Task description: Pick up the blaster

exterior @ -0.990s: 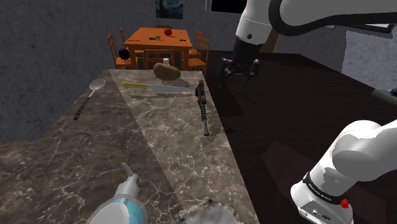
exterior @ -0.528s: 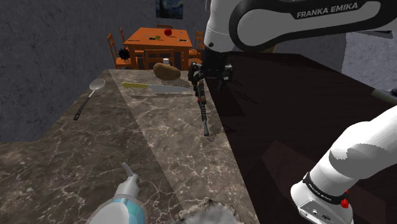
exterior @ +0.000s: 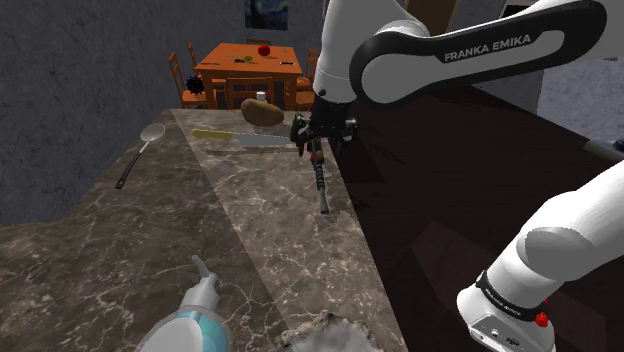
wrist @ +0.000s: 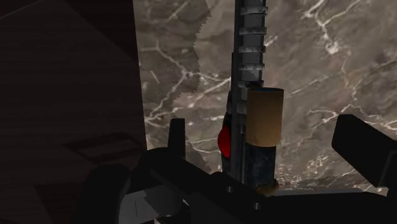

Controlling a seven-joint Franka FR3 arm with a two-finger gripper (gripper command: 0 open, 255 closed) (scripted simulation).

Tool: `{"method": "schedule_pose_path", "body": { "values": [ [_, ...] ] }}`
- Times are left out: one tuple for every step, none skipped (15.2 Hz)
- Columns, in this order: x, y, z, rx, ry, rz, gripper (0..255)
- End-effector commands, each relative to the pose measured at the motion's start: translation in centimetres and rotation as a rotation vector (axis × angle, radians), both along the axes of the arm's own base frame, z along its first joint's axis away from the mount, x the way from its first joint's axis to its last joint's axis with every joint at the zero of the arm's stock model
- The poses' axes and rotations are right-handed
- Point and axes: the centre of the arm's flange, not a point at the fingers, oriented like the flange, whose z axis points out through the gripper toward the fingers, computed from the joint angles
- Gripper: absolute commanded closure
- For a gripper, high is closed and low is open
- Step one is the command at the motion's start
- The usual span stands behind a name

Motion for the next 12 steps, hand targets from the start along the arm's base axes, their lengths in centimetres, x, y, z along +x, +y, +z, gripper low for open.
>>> {"method": "schedule_pose_path", "body": {
  "values": [
    [0.0, 0.09, -0.39, 0.0, 0.0, 0.0, 0],
    [0.08, 0.1, -0.39, 0.0, 0.0, 0.0, 255],
    [0.06, 0.09, -0.39, 0.0, 0.0, 0.0, 255],
    [0.06, 0.09, -0.4, 0.0, 0.0, 0.0, 255],
    [0.06, 0.09, -0.39, 0.0, 0.0, 0.0, 255],
    [0.06, 0.09, -0.39, 0.0, 0.0, 0.0, 255],
    [0.06, 0.09, -0.38, 0.0, 0.0, 0.0, 255],
    [0.06, 0.09, -0.39, 0.0, 0.0, 0.0, 255],
    [0.05, 0.09, -0.38, 0.0, 0.0, 0.0, 255],
    [0.05, 0.09, -0.38, 0.0, 0.0, 0.0, 255],
    [0.0, 0.09, -0.39, 0.0, 0.0, 0.0, 255],
    [0.0, 0.09, 0.14, 0.0, 0.0, 0.0, 255]
  ]
}}
